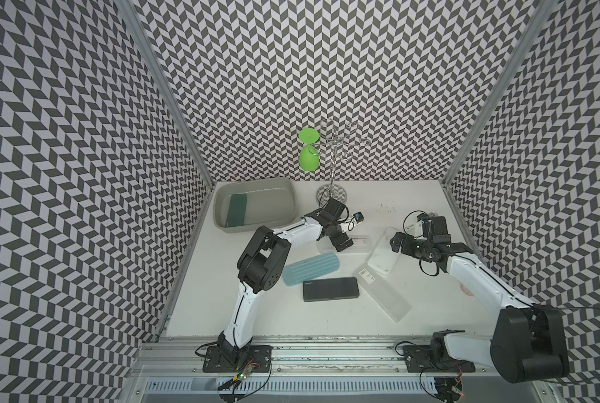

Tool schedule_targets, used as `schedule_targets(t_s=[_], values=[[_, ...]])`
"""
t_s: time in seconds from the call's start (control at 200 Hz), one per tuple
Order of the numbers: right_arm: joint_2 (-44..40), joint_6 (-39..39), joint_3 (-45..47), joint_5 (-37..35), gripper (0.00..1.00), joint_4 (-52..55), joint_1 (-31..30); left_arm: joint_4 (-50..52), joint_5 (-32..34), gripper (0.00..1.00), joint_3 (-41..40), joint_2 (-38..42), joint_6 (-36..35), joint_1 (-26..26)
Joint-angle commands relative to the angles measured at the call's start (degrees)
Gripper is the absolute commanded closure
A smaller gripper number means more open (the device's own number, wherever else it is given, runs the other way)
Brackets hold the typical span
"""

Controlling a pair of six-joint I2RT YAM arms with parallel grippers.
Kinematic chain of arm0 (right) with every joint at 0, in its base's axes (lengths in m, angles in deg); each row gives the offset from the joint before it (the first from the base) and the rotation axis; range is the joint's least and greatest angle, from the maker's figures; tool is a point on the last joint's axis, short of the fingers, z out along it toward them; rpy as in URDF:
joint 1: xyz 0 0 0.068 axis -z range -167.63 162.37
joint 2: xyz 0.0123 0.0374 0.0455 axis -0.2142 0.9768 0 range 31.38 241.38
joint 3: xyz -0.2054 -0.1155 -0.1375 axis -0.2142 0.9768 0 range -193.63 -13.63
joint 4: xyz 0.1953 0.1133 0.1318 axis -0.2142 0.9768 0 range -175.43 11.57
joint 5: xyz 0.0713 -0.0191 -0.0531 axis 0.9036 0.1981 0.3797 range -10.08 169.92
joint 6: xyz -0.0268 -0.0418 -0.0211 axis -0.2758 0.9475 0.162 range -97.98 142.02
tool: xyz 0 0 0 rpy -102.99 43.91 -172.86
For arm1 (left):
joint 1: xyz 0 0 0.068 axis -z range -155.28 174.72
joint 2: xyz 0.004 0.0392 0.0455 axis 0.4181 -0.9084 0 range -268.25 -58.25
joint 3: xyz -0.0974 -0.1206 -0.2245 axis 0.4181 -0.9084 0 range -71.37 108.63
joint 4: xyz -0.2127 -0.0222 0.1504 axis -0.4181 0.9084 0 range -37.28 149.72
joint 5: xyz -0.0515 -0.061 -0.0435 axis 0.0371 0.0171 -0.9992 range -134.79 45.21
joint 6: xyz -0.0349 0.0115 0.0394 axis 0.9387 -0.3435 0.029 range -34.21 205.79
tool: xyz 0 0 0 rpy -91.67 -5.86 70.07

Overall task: Put the pencil case into the storage box
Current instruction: Pick up the pencil case from the center of the board.

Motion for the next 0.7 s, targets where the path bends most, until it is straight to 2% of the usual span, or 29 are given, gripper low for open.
schedule_targets(t_s=[0.0,0.356,0.696], values=[[-1.34,-0.03,0.58,-0.58,0.01,-0.61,0.34,2.56,-0.78,0.0,-2.38,0.57,-3.95,0.19],[0.57,0.13,-1.09,0.16,0.0,-0.48,0.36,5.2,-3.96,0.0,-1.99,4.57,-4.48,0.24],[-0.43,0.29,0.14,0.55,0.0,-0.87,0.37,3.57,-8.84,0.0,-1.54,-1.51,-0.55,0.09]])
